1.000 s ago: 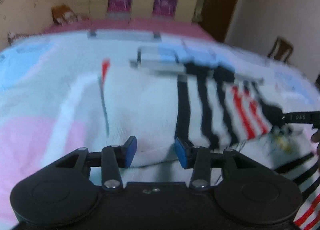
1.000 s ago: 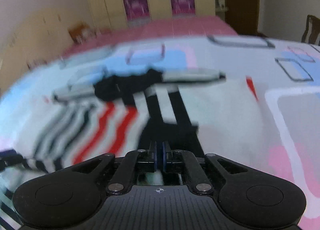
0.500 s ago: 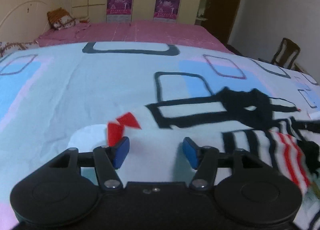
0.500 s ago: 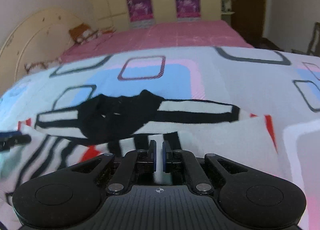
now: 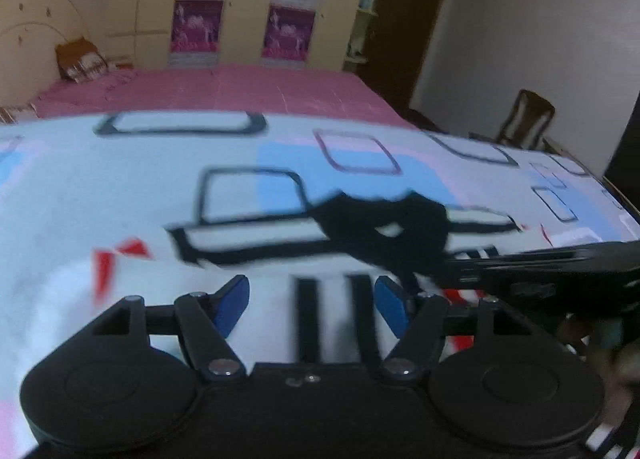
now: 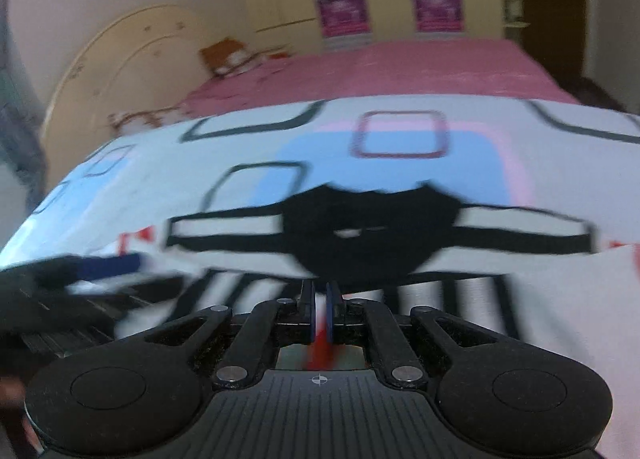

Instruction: Fold small clothes

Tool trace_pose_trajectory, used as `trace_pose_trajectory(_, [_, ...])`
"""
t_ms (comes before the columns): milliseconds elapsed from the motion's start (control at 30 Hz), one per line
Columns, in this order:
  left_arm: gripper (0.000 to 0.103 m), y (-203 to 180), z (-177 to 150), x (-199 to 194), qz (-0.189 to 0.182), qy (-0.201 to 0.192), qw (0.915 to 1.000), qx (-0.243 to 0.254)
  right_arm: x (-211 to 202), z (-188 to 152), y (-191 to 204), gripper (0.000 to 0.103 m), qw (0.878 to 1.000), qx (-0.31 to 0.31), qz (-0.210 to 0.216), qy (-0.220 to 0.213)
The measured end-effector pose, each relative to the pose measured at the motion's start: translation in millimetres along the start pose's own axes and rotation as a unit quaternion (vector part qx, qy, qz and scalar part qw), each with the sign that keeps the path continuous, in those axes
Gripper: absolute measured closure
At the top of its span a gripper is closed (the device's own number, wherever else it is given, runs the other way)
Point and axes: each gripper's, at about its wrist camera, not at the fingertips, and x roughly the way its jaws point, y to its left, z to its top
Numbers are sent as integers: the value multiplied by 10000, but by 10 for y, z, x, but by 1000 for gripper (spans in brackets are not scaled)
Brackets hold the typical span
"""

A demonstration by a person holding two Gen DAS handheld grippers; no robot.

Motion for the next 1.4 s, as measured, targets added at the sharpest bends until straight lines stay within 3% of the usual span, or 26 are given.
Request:
trace_pose_trajectory(33, [40, -45, -46, 69, 64, 117, 9999, 2, 51, -23, 67, 99, 9999, -49, 48, 103])
trace_pose_trajectory(100, [40, -57, -131, 176, 246, 289, 9992, 99, 204, -97, 149, 99, 9985, -274, -205, 417])
trace_pose_trajectory(167, [38, -3, -173, 131, 364, 240, 9987, 269, 189, -174, 130, 99, 9976, -537, -243, 352])
trace_pose_trajectory(200, [38, 46, -189, 82, 432, 252, 9982, 339, 135, -191, 93, 99, 9965, -653, -400, 336])
trace_pose_trajectory(267, [38, 211, -244, -41, 413, 201, 9984, 340, -17, -242, -136, 99, 9904, -657, -1198, 208])
trace_pose_trajectory(300, [38, 259, -270, -71, 349, 186, 9986, 345, -80, -279, -327, 99, 9900, -474, -1316, 202])
trace_pose_trajectory(367, [38, 229, -254, -59, 376, 181, 9984, 392, -196, -300, -547, 99, 9945, -121, -1018, 188])
trace_pose_trajectory(533, [35, -31, -173, -186, 506, 80, 9974, 503, -234, -198, -279, 97, 9920, -437, -1172, 192])
trace_pose_trajectory(567, [33, -68, -199, -248, 450, 25, 9979, 463, -262, -214, -266, 90, 9923, -453, -1145, 140])
trace_pose_trajectory(600, [33, -122, -244, -309, 344, -8, 9986, 400, -333, -240, -230, 57, 9928, -457, -1103, 50])
trace_pose_trajectory(633, [33, -173, -290, -328, 264, -14, 9989, 389, -405, -281, -203, 39, 9939, -466, -992, -77])
trace_pose_trajectory(700, [33, -297, -409, -294, 246, 88, 9982, 540, -408, -397, -134, 40, 9953, -540, -798, -34])
trace_pose_trajectory(733, [33, -330, -476, -219, 381, 267, 9970, 618, -353, -447, -101, 45, 9951, -584, -798, 45])
trace_pose_trajectory(800, [30, -275, -545, -209, 355, 213, 9978, 512, -246, -558, -146, 57, 9935, -573, -968, 177])
trace_pose_trajectory(933, [33, -85, -539, -399, 547, 229, 9973, 423, -446, -613, -311, 56, 9921, -385, -1194, 79])
trace_pose_trajectory(1067, [33, 20, -660, -468, 469, 175, 9972, 553, -565, -672, -569, 56, 9920, -84, -1248, 180])
trace_pose_trajectory(1167, [36, -60, -584, -500, 597, 241, 9965, 542, -583, -652, -554, 56, 9914, -37, -1293, 214])
trace_pose_trajectory(1267, [36, -116, -609, -561, 702, 259, 9950, 663, -734, -655, -480, 56, 9899, -50, -1413, -29])
trace_pose_trajectory(1333, [34, -81, -688, -529, 702, 319, 9946, 690, -646, -709, -511, 56, 9890, -18, -1457, 233])
trace_pose_trajectory(1400, [34, -71, -698, -534, 699, 288, 9946, 716, -628, -759, -533, 56, 9894, 17, -1442, 159])
